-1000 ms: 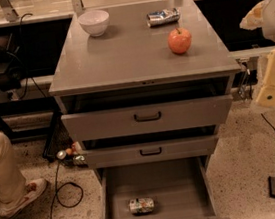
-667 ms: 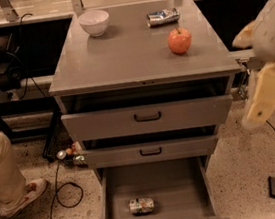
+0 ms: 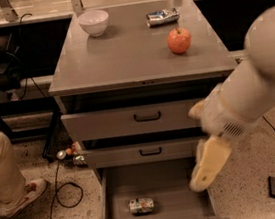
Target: Pick 7up can from bottom drawer and place on counter
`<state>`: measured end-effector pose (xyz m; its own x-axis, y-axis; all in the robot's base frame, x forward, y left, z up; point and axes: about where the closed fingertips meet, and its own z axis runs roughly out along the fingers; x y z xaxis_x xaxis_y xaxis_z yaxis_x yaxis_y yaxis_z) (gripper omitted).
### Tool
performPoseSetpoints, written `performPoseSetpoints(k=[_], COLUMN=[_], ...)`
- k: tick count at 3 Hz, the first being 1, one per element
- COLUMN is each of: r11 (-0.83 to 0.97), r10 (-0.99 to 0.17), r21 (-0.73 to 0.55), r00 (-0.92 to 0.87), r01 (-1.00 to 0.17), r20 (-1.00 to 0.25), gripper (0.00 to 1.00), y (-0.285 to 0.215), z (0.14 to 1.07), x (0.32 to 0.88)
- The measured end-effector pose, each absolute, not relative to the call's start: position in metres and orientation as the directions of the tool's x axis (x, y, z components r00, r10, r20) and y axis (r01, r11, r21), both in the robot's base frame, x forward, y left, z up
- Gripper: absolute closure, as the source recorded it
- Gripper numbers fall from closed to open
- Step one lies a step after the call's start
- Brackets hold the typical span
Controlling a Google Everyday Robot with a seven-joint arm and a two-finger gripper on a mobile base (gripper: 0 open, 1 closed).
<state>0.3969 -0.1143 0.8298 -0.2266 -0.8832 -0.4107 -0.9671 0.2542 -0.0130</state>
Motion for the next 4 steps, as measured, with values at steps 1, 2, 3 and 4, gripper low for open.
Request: performPoseSetpoints(k=[1, 2, 3, 4], r11=[0.232, 0.229, 0.229, 0.239], r10=[-0.826, -0.811, -0.811, -0.806], r21=[0.113, 0.136, 0.136, 0.161], r00=[-0.257, -0.266, -0.266, -0.288], r01=[-0.966, -0.964, -0.964, -0.958], r20=[-0.502, -0.521, -0.52, -0.518], gripper=[0.0, 0.0, 0.0, 0.0], y=[-0.049, -0.033, -0.033, -0.035], z=[0.769, 0.754, 0.754, 0.737], x=[0.373, 0.367, 0.366, 0.364])
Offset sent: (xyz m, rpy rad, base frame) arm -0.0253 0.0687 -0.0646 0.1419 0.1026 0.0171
